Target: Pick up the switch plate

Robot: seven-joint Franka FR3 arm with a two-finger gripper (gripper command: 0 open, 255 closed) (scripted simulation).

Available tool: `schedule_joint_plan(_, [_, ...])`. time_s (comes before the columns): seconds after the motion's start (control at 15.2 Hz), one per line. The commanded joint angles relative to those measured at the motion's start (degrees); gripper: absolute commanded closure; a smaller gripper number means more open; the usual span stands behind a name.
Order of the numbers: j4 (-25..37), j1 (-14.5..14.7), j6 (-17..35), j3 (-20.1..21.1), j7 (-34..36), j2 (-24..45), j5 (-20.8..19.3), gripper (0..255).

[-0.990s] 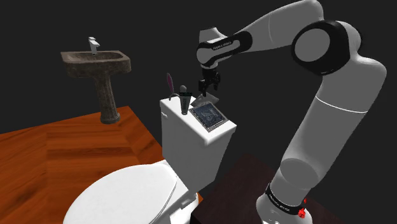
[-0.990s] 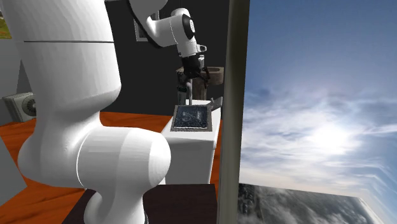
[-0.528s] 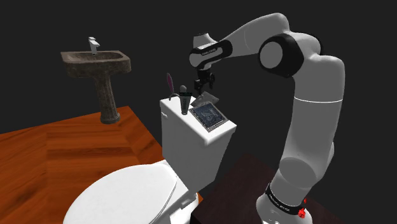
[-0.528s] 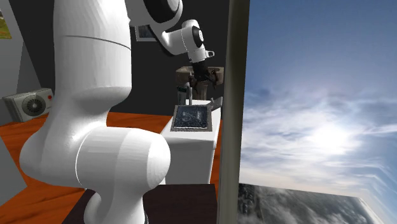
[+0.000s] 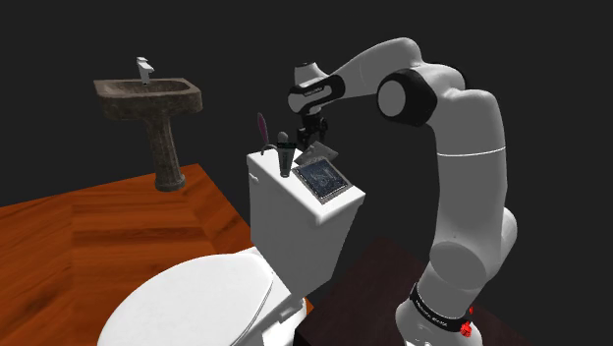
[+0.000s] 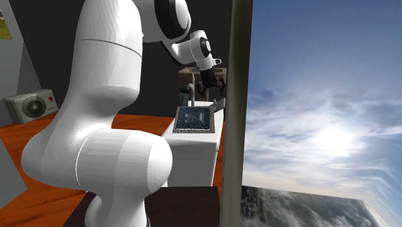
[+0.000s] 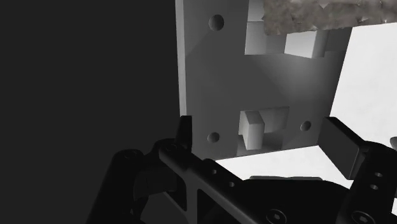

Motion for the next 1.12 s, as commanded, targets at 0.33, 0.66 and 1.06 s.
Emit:
schedule_joint_plan(0.33, [-1.7,-0.1,2.5,0.0,0.5,0.8,-0.1,255])
schedule_joint_plan(0.66, [-1.7,-0.1,2.5,0.0,0.5,0.8,-0.1,255])
schedule_joint_plan(1.06, [-0.3,-0.1,0.5,0.0,0.0,0.2,0.0,255])
